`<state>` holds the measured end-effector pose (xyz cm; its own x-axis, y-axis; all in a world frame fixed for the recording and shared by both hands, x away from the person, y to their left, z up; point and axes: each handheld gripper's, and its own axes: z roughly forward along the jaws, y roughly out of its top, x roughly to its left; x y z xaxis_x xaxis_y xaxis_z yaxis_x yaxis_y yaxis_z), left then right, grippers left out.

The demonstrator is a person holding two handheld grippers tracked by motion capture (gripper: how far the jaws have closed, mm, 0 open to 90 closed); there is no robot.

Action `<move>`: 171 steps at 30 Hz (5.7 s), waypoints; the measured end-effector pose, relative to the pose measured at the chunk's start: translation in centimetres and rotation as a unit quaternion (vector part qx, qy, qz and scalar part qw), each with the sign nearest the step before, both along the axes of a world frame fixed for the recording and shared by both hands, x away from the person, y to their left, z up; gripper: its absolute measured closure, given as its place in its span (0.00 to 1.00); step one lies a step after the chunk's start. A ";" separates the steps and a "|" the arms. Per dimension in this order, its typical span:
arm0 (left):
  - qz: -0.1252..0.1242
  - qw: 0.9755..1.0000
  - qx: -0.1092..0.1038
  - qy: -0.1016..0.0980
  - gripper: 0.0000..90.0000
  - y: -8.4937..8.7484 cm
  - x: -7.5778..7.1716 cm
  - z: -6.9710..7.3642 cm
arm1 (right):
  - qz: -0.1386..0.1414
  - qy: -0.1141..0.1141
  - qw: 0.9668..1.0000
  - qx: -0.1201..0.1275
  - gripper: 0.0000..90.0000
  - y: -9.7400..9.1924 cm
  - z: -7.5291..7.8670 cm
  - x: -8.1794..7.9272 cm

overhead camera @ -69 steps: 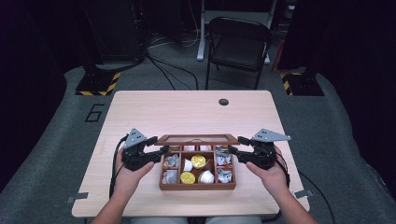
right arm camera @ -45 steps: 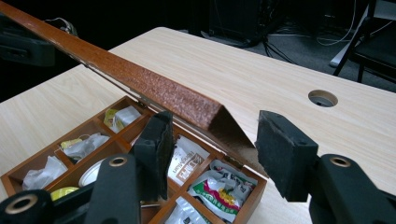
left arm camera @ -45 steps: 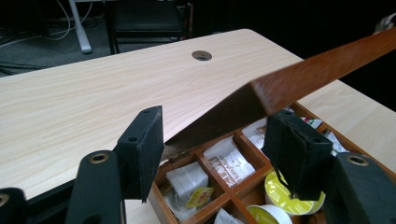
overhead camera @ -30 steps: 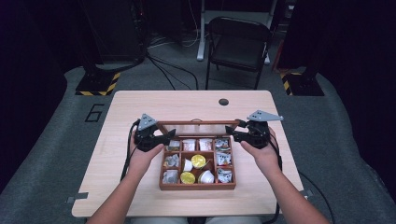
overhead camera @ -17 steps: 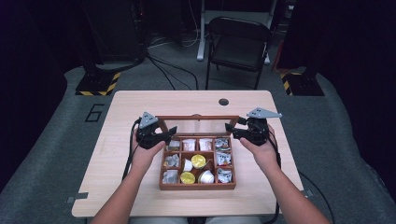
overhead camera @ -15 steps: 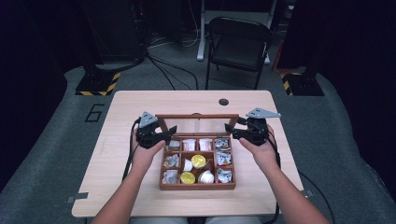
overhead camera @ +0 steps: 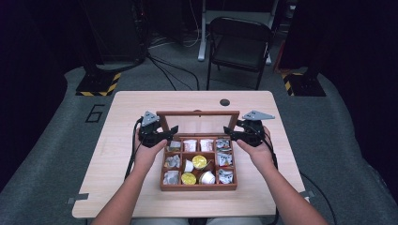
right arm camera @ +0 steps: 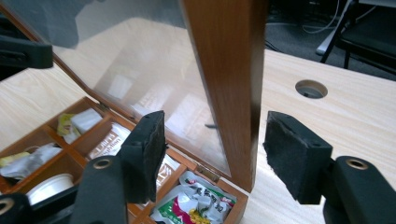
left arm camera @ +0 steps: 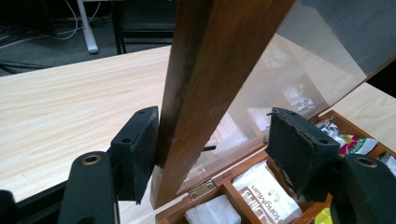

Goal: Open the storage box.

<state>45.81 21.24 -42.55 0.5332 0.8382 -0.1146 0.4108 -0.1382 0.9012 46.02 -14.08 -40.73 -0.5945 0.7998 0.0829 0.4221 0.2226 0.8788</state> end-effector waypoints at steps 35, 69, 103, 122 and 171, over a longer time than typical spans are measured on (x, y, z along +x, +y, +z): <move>0.002 0.999 -0.013 0.039 0.38 -0.1 2.2 -2.1 | -0.030 0.034 0.999 0.004 0.44 0.8 -3.7 2.6; 0.002 0.997 -0.015 0.072 0.42 0.1 3.0 -4.6 | -0.031 0.038 0.999 -0.015 0.48 1.5 -5.0 3.2; 0.020 0.998 0.006 0.063 0.47 -0.1 3.5 -5.1 | -0.057 0.028 0.998 -0.025 0.56 1.7 -6.0 3.7; 0.031 0.997 -0.011 0.069 0.47 -0.2 4.2 -5.7 | -0.063 0.035 0.997 -0.021 0.55 1.8 -6.5 4.5; 0.041 0.990 -0.048 0.129 0.39 -0.2 5.9 -6.1 | -0.071 0.083 0.994 0.015 0.46 1.7 -7.1 5.9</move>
